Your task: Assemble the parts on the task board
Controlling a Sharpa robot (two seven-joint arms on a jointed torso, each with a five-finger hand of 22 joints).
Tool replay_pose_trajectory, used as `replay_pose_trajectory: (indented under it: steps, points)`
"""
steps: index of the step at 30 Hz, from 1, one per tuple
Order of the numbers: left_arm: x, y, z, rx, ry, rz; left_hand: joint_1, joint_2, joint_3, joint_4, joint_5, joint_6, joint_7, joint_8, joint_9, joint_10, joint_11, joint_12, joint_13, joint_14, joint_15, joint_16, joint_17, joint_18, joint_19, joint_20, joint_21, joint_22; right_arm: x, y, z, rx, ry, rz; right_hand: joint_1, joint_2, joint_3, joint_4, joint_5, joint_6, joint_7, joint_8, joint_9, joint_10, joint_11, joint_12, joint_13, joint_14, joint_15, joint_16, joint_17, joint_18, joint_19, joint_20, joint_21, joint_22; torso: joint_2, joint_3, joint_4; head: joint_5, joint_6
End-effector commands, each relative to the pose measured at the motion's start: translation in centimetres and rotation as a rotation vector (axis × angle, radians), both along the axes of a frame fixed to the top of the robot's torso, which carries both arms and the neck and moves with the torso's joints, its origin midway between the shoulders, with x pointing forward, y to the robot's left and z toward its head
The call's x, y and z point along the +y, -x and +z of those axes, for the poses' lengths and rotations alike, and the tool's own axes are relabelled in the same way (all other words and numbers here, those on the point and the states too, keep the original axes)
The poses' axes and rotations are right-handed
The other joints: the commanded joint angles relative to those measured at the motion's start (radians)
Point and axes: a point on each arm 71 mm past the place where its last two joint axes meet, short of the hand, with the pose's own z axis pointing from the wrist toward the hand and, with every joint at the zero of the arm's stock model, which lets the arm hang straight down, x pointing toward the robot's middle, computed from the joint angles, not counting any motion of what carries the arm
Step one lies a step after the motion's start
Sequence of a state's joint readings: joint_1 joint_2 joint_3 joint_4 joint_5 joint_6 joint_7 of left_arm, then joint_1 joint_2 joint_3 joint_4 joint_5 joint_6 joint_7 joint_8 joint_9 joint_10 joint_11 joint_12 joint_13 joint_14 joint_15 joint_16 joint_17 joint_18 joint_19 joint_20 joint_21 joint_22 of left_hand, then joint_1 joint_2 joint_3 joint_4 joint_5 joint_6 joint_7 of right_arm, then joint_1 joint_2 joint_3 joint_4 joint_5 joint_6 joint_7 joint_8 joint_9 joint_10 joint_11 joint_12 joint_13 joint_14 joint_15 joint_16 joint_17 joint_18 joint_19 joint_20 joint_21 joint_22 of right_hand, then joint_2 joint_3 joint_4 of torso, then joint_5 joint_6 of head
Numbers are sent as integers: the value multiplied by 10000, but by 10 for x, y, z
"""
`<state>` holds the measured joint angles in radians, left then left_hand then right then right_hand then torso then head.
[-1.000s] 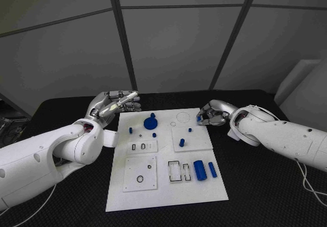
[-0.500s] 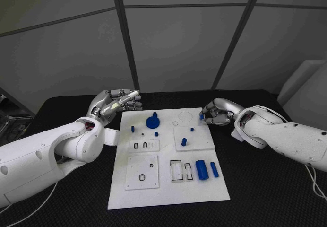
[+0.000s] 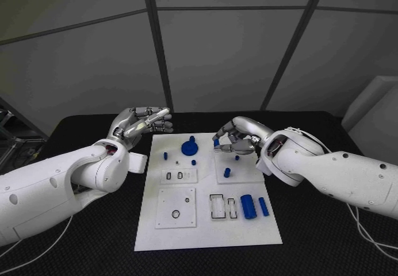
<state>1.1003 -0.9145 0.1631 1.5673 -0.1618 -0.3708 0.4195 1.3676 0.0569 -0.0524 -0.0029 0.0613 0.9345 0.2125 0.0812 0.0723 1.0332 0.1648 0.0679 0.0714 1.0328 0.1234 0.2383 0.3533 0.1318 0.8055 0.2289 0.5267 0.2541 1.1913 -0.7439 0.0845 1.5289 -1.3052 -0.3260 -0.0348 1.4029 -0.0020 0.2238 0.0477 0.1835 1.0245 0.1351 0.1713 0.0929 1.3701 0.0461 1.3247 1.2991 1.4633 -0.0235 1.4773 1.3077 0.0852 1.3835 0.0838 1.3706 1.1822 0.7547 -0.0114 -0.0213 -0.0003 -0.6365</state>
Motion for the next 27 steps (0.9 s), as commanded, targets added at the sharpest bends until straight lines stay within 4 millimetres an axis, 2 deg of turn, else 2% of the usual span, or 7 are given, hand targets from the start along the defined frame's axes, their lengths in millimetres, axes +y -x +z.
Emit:
replay_pose_trajectory:
  steps: [1,4,6,11,20,27]
  points:
    - [0,-3,1,-93,-24,28,-8,68,-32,-2,-6,-8,35,-56,14,-46,43,20,10,-60,-13,-63,-10,500,-50,25,-62,-14,20,4,3,-234,131,85,-51,100,70,10,23,135,-82,70,47,-38,-36,-25,-12,750,-67,55,1087,-90,43,-53,49,8,-62,-28,56,74,-53]
    - [1,-5,0,-90,-35,84,-8,68,-32,-2,-6,-8,35,-56,14,-46,43,20,10,-60,-13,-63,-10,500,-50,25,-62,-14,39,8,4,-264,147,358,-56,97,70,12,22,136,-83,70,47,-41,-36,-28,-15,750,-68,55,1088,-92,48,-54,54,18,-76,-41,64,129,-84]
    - [2,-6,-1,-87,-39,106,-8,68,-32,-2,-6,-8,35,-56,14,-46,43,20,10,-60,-13,-63,-10,500,-50,25,-62,-14,50,10,2,-222,200,518,-67,75,64,10,21,138,-86,73,49,-43,-38,-30,-14,750,-70,55,1088,-93,48,-56,55,21,-85,-52,93,126,-108]
    - [6,-11,-3,-35,-91,240,-11,71,-34,-2,-7,-1,32,-52,16,-39,41,24,12,-54,-14,-68,-10,502,-48,27,-64,-17,72,15,-11,-74,443,830,-91,35,53,8,45,147,-93,82,54,-39,-44,-26,-8,751,-74,56,1092,-94,52,-61,58,29,-110,-60,91,210,-95]
    - [8,-12,-4,-15,-104,264,-11,71,-34,-2,-7,-1,32,-52,16,-39,41,24,12,-54,-14,-68,-10,502,-48,27,-64,-17,92,22,-37,5,1070,931,-177,-54,32,25,188,171,-107,103,68,-76,-58,-79,-58,745,-87,39,1068,-95,56,-76,61,35,-88,-52,104,274,-130]
    - [7,-12,-4,5,-90,206,-11,71,-34,-2,-7,-1,32,-52,16,-39,41,24,12,-54,-14,-68,-10,502,-48,27,-64,-17,97,26,-52,141,1277,835,-189,-73,29,25,209,174,-111,106,70,-77,-61,-83,-60,744,-89,34,1060,-95,56,-78,60,32,-74,-41,94,306,-155]
